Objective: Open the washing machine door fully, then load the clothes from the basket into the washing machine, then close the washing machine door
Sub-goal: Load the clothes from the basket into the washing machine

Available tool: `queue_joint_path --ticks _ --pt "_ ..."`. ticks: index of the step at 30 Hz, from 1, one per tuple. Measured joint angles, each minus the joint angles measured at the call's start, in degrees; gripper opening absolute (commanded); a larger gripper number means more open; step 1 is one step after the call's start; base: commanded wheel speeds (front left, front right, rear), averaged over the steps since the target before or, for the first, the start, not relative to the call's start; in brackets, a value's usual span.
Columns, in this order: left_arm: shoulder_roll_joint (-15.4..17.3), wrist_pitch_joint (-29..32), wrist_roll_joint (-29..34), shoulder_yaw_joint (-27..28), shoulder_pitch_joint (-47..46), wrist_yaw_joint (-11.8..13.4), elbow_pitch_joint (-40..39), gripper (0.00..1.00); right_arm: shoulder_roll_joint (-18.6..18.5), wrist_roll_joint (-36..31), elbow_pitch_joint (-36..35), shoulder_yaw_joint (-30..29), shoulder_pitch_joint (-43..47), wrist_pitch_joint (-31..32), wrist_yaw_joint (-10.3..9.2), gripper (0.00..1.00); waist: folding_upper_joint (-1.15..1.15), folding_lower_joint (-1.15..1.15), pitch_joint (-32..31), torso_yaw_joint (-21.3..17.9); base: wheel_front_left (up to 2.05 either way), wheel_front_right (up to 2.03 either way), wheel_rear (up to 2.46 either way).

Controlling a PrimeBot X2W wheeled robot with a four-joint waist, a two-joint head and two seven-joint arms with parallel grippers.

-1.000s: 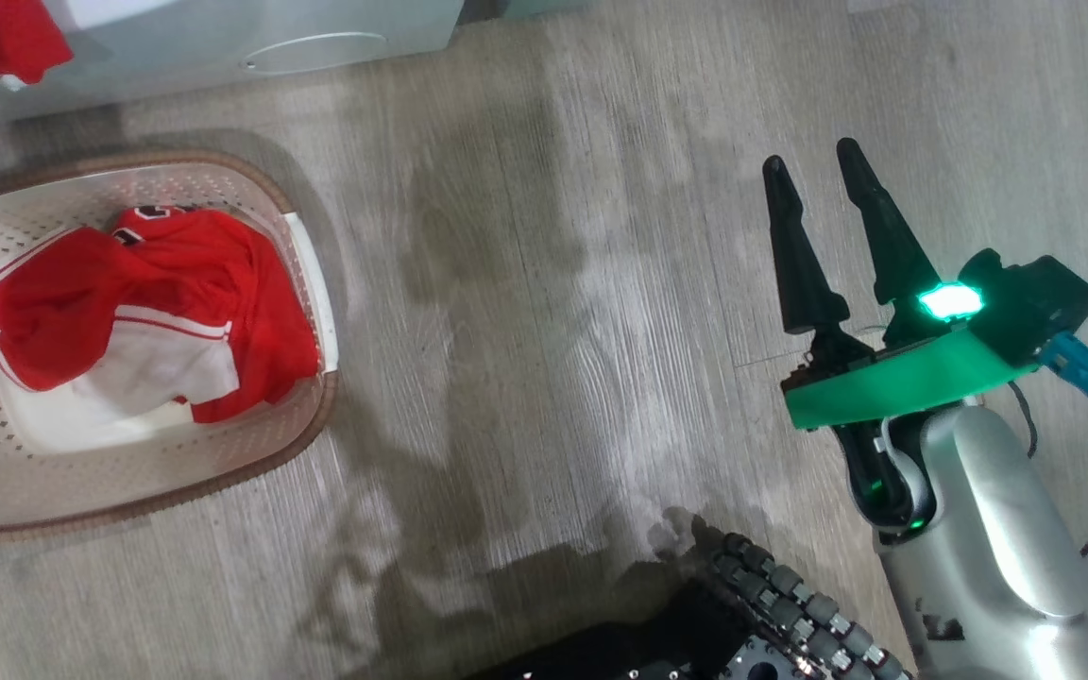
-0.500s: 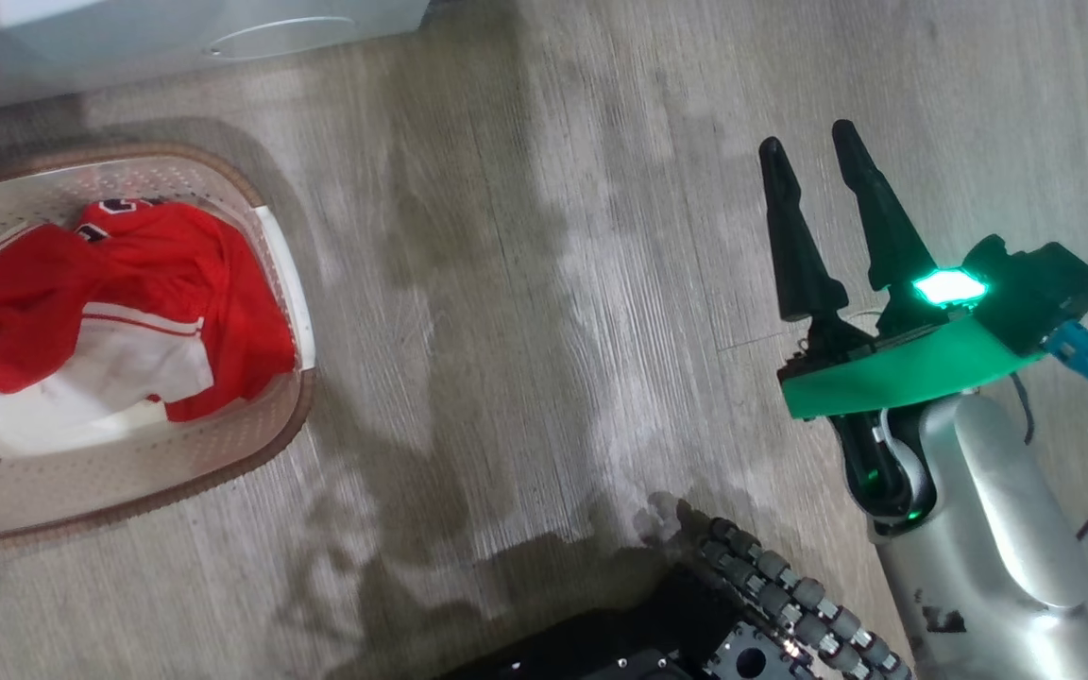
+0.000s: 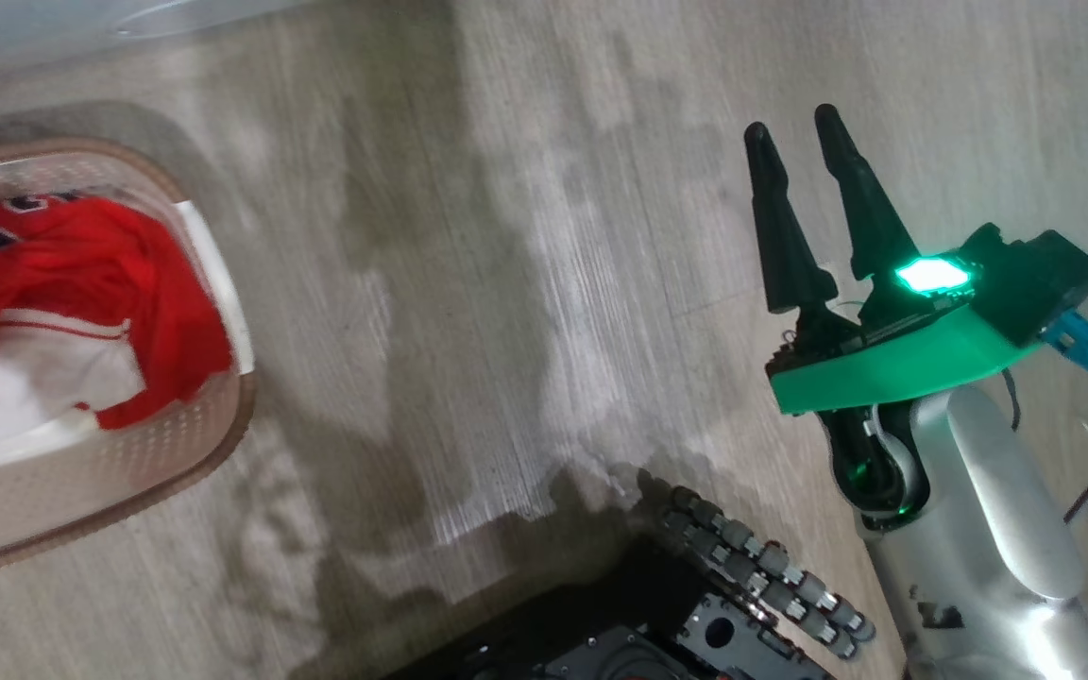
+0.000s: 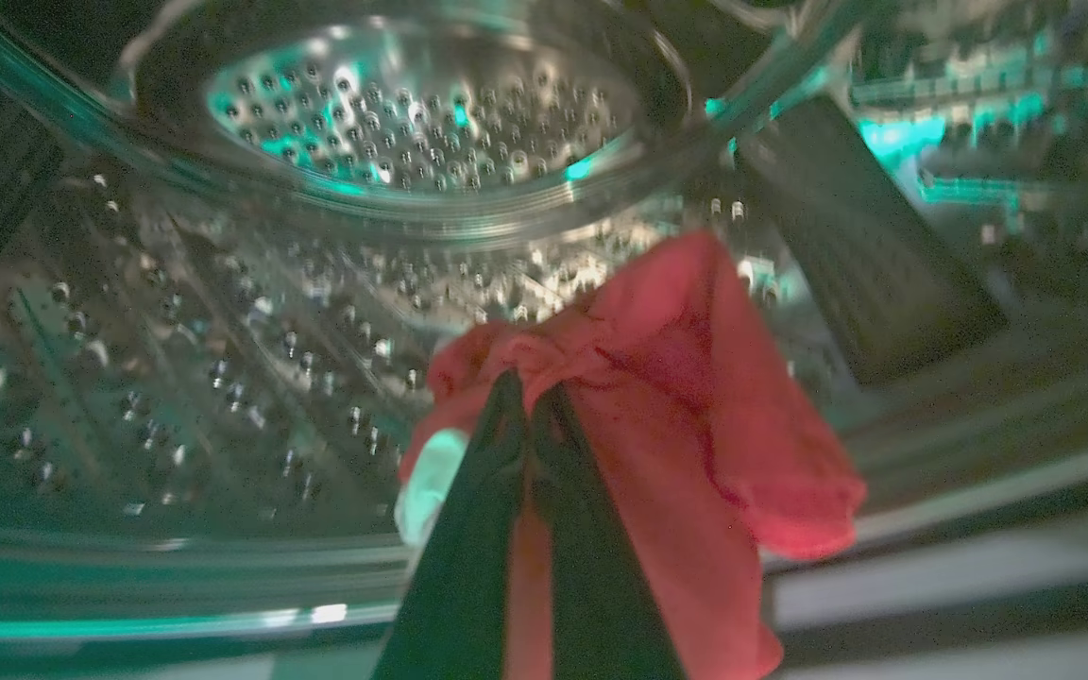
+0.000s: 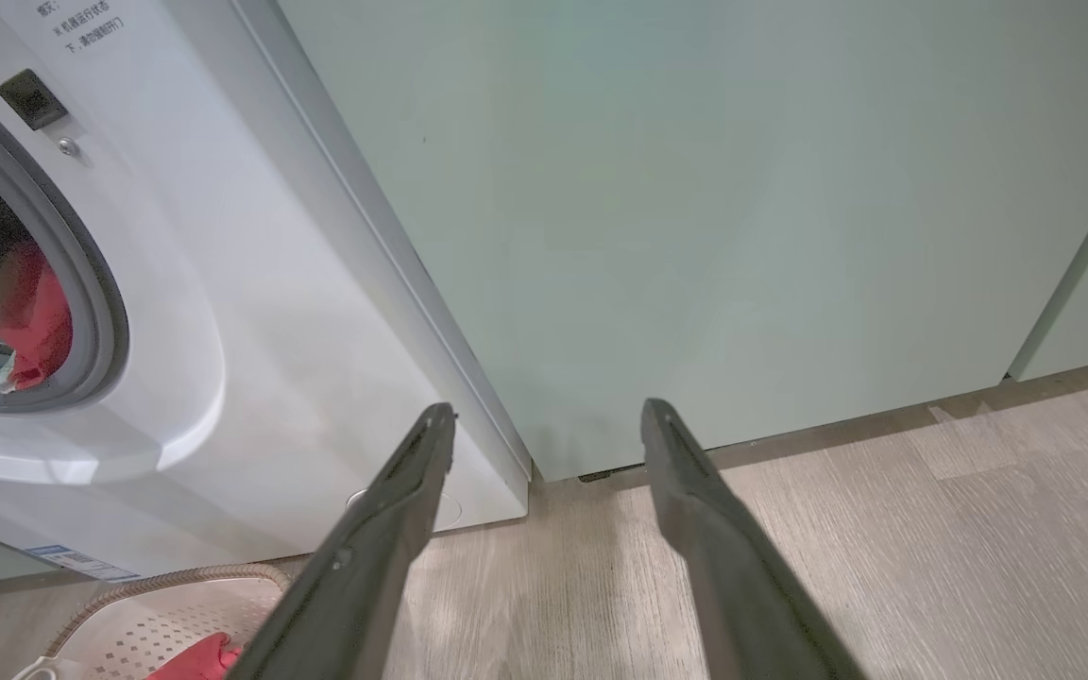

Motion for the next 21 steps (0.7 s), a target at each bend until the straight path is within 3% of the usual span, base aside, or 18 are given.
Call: queue_joint_path --ticks 4,13,21 --pt "0.8 -5.4 0.4 0.6 -3.1 1.2 0.8 0.00 0.0 0.9 -0.3 0.6 0.0 0.0 0.00 1.00 0.00 0.00 1.4 -1.8 0.00 0.00 0.00" --pt "2.8 -20.1 1.8 1.6 -9.9 1.2 6.3 0.00 0.0 2.4 -1.2 2.1 -0.1 -0.1 0.00 1.00 0.00 0.00 4.7 -4.5 0.00 0.00 0.00" --pt "2.4 -24.4 -0.2 2.3 -8.8 0.7 11.9 0.00 0.0 3.3 -1.3 2.1 -0.3 -0.1 0.00 1.00 0.00 -0.01 5.2 -3.9 0.00 0.00 0.00"
